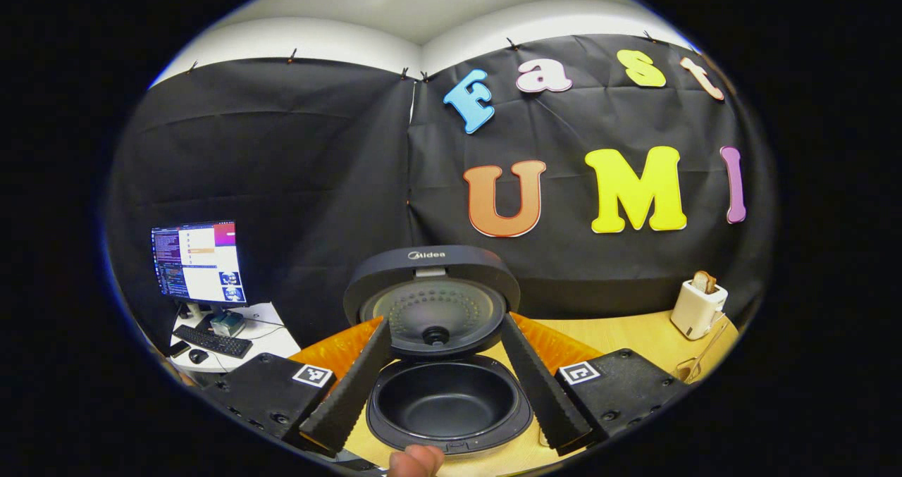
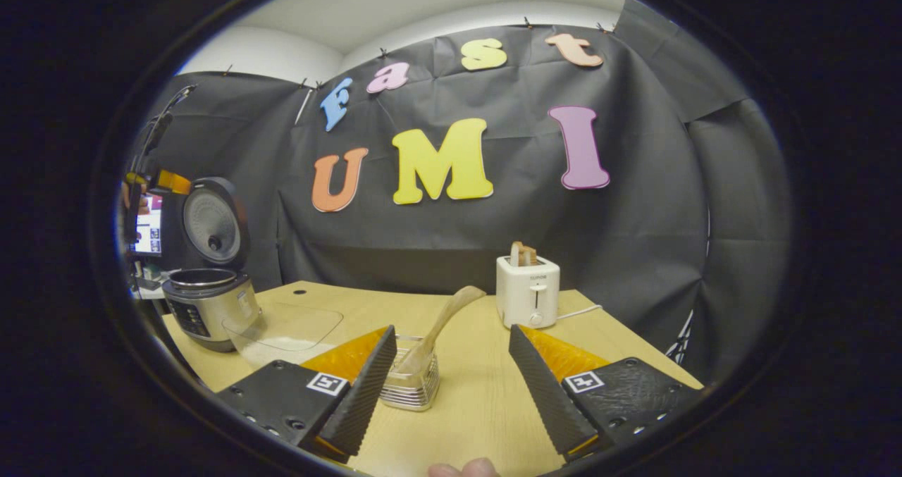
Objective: Close the left gripper, press the button to open the rice cooker; take a wooden spoon from the chopstick holder with the right hand, scoop a spoonful of rice and pour it into the rice cooker, then put the wooden spoon back into the chopstick holder.
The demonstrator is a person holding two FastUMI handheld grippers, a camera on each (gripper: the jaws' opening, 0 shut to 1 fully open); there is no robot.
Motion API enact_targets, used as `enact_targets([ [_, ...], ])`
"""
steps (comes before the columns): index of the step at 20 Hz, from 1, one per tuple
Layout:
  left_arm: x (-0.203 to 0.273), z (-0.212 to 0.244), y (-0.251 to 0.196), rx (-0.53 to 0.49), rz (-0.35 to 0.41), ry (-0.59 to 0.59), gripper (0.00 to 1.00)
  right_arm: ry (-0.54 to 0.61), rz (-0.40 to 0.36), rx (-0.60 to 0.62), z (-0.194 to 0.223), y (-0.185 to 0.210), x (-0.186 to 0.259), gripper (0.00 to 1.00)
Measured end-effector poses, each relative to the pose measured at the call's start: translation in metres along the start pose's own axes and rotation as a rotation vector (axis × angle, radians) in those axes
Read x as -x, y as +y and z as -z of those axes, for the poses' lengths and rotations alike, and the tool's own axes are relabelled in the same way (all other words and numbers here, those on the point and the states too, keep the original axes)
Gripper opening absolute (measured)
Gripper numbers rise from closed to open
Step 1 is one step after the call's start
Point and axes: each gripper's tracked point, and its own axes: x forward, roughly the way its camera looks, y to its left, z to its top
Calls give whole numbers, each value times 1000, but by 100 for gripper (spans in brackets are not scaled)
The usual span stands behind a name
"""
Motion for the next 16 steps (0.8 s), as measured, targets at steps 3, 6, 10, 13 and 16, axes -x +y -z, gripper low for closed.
enact_targets([
  [3,16,11,-19,-4,24,-17,95,-6,-8,12,-2,6,4,95],
  [6,34,19,-47,19,96,-47,100,19,-33,21,2,15,4,95],
  [10,46,37,-66,68,152,-67,100,52,-23,52,8,17,0,95],
  [13,50,50,-65,77,158,-64,100,72,-31,34,10,23,-10,95],
  [16,55,65,-67,103,161,-63,100,102,-27,22,13,28,-28,96],
])
